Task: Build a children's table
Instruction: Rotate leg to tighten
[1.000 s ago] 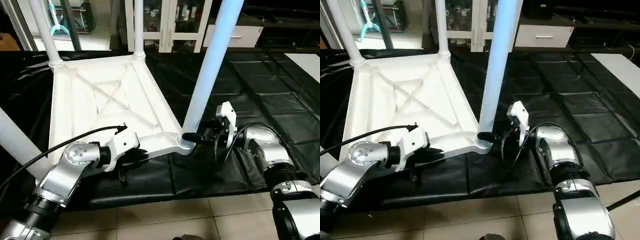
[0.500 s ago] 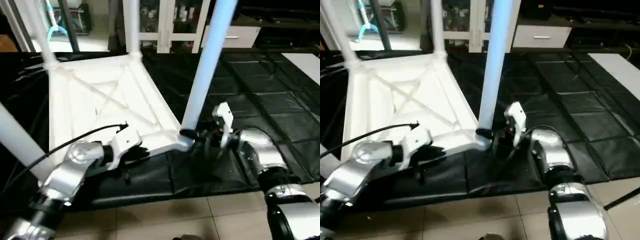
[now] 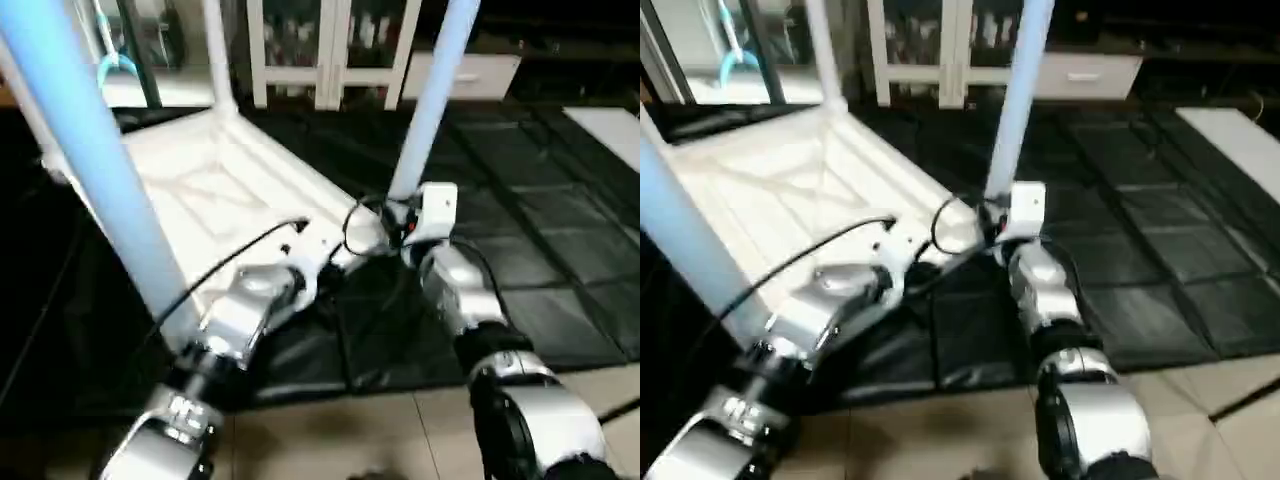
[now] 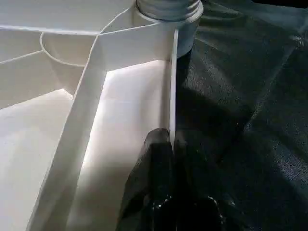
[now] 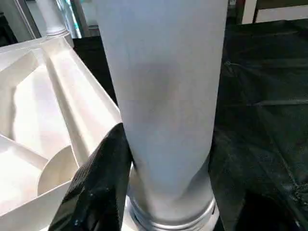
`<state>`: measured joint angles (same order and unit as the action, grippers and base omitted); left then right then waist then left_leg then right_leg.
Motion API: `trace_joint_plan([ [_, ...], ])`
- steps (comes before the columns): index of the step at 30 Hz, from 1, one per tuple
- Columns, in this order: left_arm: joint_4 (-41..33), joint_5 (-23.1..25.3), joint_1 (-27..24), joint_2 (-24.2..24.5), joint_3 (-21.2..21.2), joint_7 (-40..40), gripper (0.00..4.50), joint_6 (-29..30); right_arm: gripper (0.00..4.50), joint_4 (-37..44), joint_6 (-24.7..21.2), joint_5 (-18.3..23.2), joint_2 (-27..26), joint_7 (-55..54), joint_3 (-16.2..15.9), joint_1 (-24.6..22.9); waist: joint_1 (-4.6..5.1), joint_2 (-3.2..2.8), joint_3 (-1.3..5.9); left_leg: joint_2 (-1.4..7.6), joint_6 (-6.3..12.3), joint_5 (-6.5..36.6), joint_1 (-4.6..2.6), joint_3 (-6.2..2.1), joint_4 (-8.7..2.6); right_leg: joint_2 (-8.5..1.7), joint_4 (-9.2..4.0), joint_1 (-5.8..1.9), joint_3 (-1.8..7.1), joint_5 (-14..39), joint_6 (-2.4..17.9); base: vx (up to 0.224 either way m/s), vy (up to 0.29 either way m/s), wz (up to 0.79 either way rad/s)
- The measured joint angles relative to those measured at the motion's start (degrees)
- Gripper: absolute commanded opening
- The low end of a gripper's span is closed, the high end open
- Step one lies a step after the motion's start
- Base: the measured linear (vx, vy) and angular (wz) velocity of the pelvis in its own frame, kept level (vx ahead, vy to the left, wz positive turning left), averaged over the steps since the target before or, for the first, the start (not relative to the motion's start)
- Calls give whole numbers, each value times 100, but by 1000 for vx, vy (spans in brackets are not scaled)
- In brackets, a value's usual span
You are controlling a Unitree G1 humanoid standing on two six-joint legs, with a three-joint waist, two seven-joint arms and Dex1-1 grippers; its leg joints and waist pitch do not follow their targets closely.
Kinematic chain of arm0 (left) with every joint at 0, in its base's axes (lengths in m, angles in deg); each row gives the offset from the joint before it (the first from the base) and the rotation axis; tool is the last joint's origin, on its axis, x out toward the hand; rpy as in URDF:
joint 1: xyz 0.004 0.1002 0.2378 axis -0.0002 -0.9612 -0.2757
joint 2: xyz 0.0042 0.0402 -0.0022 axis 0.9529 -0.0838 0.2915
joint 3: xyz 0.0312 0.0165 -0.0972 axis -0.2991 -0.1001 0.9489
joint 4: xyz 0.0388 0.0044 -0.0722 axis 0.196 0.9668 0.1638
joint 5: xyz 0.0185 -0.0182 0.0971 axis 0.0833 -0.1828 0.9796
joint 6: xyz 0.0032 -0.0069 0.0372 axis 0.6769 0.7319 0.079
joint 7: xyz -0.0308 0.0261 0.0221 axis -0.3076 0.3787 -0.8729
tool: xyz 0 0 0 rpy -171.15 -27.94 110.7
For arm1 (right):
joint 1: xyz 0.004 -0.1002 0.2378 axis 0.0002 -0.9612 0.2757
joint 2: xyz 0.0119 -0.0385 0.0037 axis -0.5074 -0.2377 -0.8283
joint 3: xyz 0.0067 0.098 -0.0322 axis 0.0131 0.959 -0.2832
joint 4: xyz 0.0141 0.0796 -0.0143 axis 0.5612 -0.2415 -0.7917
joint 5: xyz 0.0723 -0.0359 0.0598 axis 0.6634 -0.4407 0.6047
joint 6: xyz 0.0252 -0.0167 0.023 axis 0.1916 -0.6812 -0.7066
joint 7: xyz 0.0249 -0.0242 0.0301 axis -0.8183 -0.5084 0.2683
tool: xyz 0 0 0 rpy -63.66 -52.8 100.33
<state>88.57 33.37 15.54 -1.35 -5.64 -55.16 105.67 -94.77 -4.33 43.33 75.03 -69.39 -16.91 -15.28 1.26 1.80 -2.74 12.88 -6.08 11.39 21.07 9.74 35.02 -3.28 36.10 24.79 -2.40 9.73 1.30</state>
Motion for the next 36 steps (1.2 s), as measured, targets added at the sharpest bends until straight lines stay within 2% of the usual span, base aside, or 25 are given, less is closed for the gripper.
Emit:
trace_joint_plan([
  [26,0,2,0,1,0,0,0,0,193,-7,0,0,-2,0,1,4,2,0,0,0,-1,0,0,-1,-4,0,-2,2,-2,2,-3,0,0,0],
  [27,0,2,0,1,0,0,0,0,228,-7,0,0,-3,0,1,4,2,0,0,0,-1,0,-1,-1,-5,0,-2,2,-2,2,-3,0,0,0],
  [28,-1,2,-3,21,0,-8,0,-4,228,-26,11,-3,-13,4,16,19,4,0,0,0,-1,0,-1,-1,-5,0,-2,3,-2,2,-3,0,0,0],
  [30,-504,-61,-411,934,-195,-843,0,-570,263,84,21,93,438,1610,-230,-87,95,-18,-1,0,-1,1,1,-8,-20,4,-6,14,-4,1,-2,0,0,0],
  [31,-791,-166,-703,1469,-193,-1331,0,-976,263,233,25,164,705,2651,-436,-217,149,-26,-6,1,-2,1,0,-19,-30,9,-7,19,-10,1,-2,0,0,0],
  [32,-1080,-342,-1043,2071,-147,-1902,0,-1445,266,465,42,203,1068,3876,-700,-373,157,-35,-12,4,-2,1,12,-37,-45,12,-14,25,-28,5,-2,0,0,0],
  [34,-1138,-348,-1135,2266,-81,-2237,0,-1699,274,522,44,202,1201,4556,-782,-398,100,-48,-21,8,-1,-1,10,-38,-45,5,-17,30,-45,6,2,0,0,0],
  [35,-1135,-328,-1135,2285,-42,-2268,0,-1731,303,549,44,204,1207,4658,-782,-398,59,-64,-32,13,0,-2,13,-11,-42,-5,-17,36,-43,3,6,0,0,0],
  [36,-1135,-327,-1135,2289,-41,-2293,0,-1746,308,555,44,205,1210,4677,-779,-398,39,-75,-39,12,1,-3,12,-1,-32,-7,-17,35,-33,2,7,0,0,0],
])
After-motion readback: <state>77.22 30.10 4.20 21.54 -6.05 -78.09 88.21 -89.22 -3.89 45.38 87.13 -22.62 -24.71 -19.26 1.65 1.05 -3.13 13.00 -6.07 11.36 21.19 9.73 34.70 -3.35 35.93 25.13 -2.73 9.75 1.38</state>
